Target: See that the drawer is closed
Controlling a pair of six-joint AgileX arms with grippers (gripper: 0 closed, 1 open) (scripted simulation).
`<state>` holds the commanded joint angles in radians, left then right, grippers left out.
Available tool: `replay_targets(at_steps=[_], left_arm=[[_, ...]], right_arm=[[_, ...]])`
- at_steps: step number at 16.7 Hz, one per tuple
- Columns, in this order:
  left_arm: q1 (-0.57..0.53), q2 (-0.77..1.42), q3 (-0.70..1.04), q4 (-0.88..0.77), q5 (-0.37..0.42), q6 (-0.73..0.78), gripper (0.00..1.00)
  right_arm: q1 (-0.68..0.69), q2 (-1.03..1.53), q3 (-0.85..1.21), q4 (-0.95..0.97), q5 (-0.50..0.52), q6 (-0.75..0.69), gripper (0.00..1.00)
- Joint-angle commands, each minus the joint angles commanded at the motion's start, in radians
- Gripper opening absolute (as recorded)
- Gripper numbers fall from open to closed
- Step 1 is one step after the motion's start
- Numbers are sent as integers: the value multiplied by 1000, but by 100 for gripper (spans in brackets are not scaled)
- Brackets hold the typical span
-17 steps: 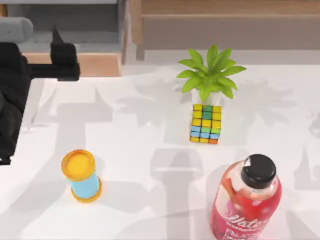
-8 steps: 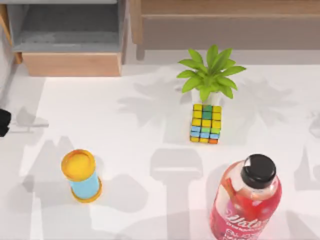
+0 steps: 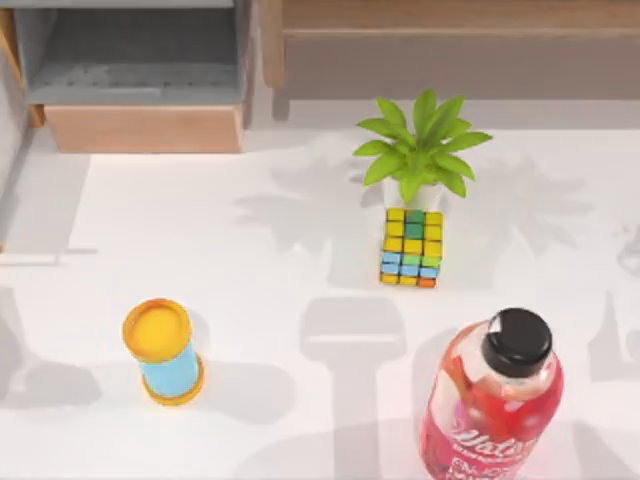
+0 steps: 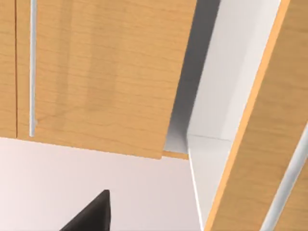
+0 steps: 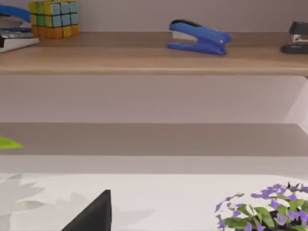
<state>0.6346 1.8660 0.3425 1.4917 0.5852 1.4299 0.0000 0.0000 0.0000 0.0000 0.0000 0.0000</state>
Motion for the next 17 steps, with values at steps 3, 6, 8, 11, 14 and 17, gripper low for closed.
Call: replay_targets(at_steps=[3, 6, 8, 11, 14, 17], left_arm=[[68, 94, 67, 43, 133, 126, 100], [85, 126, 95, 49, 176, 161, 100], [85, 126, 95, 49, 176, 161, 100], [78, 123, 95, 46, 172, 160, 100], [48, 143, 140, 22, 140, 160, 100], [24, 156, 173, 3, 116, 160, 100]], right_arm=[[0, 0, 0, 0, 0, 0, 100], [0, 0, 0, 0, 0, 0, 100], [0, 0, 0, 0, 0, 0, 100], [0, 0, 0, 0, 0, 0, 100], [0, 0, 0, 0, 0, 0, 100], [0, 0, 0, 0, 0, 0, 100]])
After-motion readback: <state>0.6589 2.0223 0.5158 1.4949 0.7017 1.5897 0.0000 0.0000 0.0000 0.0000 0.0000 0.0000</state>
